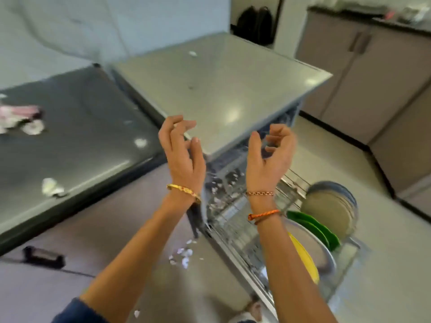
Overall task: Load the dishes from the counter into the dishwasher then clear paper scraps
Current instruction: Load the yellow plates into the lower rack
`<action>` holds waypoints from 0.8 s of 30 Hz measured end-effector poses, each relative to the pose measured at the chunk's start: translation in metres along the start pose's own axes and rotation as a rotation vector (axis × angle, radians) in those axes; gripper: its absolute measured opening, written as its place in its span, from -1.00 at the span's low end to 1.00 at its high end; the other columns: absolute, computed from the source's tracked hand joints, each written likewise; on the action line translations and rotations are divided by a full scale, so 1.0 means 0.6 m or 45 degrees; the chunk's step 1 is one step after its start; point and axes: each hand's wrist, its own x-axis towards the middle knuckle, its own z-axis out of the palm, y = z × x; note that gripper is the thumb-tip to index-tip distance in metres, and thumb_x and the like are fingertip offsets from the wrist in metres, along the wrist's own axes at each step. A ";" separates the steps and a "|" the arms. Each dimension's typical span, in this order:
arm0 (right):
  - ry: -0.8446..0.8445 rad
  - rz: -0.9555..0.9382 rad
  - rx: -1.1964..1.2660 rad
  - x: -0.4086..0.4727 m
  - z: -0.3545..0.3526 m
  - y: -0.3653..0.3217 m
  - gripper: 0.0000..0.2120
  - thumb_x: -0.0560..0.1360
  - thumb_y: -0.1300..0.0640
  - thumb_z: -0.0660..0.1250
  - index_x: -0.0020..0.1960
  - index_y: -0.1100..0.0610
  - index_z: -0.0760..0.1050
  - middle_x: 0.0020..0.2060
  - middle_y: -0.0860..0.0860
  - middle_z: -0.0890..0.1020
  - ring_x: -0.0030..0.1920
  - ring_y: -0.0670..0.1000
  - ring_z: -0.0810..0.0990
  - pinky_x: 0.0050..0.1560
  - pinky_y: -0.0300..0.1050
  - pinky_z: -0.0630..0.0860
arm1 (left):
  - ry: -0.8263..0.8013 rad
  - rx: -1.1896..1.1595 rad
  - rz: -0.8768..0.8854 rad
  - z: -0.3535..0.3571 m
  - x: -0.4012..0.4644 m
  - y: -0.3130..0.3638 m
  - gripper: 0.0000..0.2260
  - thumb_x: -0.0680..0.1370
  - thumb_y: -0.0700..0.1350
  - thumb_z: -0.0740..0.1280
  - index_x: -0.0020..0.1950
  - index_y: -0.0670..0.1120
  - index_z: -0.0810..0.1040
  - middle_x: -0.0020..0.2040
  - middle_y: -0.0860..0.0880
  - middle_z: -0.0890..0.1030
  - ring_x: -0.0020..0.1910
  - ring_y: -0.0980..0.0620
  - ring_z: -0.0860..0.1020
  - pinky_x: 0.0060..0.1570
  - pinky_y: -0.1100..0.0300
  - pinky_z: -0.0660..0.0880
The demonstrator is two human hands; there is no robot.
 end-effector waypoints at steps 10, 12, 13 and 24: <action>-0.829 0.864 0.608 -0.328 0.312 -0.227 -0.83 0.45 0.18 0.34 -0.02 0.01 0.39 -0.12 0.03 0.48 -0.15 -0.04 0.50 -0.17 -0.14 0.47 | 0.650 0.239 -0.847 -0.525 0.032 -0.068 -0.71 0.62 -0.09 0.13 0.33 -0.13 0.35 0.28 -0.07 0.43 0.09 0.31 0.44 0.08 0.46 0.35; -1.049 1.055 0.556 -0.378 0.352 -0.246 -0.90 0.51 0.18 0.29 0.00 0.06 0.40 -0.16 -0.01 0.49 -0.18 -0.06 0.49 -0.27 -0.20 0.44 | 0.874 0.001 -1.074 -0.602 0.030 -0.087 -0.66 0.63 -0.04 0.11 0.36 -0.14 0.33 0.28 -0.06 0.43 0.15 0.15 0.43 0.15 0.27 0.37; -1.152 1.139 0.536 -0.398 0.371 -0.255 -0.95 0.52 0.15 0.28 -0.04 0.05 0.42 -0.17 -0.03 0.48 -0.20 -0.07 0.48 -0.30 -0.22 0.41 | 0.983 -0.087 -1.138 -0.636 0.027 -0.094 -0.64 0.63 -0.03 0.10 0.38 -0.15 0.32 0.26 -0.04 0.42 0.17 0.08 0.41 0.15 0.20 0.37; -2.085 1.948 0.650 -0.580 0.620 -0.338 -0.46 0.55 -0.03 0.16 0.40 0.29 0.24 0.33 0.19 0.38 0.33 0.15 0.37 0.25 -0.03 0.33 | 1.791 -0.092 -1.120 -0.938 0.037 -0.187 -0.77 0.63 -0.04 0.11 -0.23 -0.01 0.28 -0.33 0.03 0.24 -0.39 0.13 0.24 -0.38 0.33 0.26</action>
